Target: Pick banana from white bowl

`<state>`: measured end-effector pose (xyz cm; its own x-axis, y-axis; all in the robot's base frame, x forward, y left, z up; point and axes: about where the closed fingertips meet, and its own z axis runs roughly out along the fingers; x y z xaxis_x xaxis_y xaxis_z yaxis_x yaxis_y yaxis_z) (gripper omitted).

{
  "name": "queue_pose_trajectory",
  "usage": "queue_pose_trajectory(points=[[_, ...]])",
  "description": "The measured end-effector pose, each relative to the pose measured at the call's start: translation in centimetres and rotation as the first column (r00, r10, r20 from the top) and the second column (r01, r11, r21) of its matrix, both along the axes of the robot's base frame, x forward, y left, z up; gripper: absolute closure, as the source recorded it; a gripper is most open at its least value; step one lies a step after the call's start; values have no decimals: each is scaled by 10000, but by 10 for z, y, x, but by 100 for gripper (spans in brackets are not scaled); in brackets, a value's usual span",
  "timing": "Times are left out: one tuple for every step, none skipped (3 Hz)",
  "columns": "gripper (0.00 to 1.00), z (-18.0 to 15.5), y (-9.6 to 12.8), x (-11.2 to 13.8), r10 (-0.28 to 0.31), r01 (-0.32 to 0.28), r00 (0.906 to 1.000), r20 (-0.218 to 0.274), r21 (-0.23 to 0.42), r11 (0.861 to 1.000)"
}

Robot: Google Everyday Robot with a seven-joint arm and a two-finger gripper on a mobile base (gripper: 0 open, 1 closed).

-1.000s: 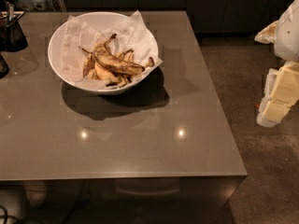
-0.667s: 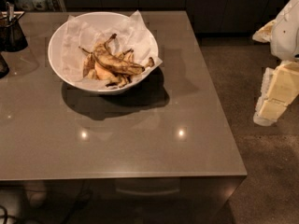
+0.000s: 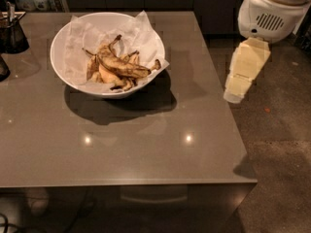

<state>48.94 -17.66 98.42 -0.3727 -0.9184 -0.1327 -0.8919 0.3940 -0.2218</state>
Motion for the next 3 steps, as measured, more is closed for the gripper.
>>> queue_pose_trajectory(points=[[0,5,22,17,-103,107,9999,-100,412,9991],[0,10,28,20,-101,76,9993,368,676,9977],[0,14,75,46,25,-54,9990,450,631,9980]])
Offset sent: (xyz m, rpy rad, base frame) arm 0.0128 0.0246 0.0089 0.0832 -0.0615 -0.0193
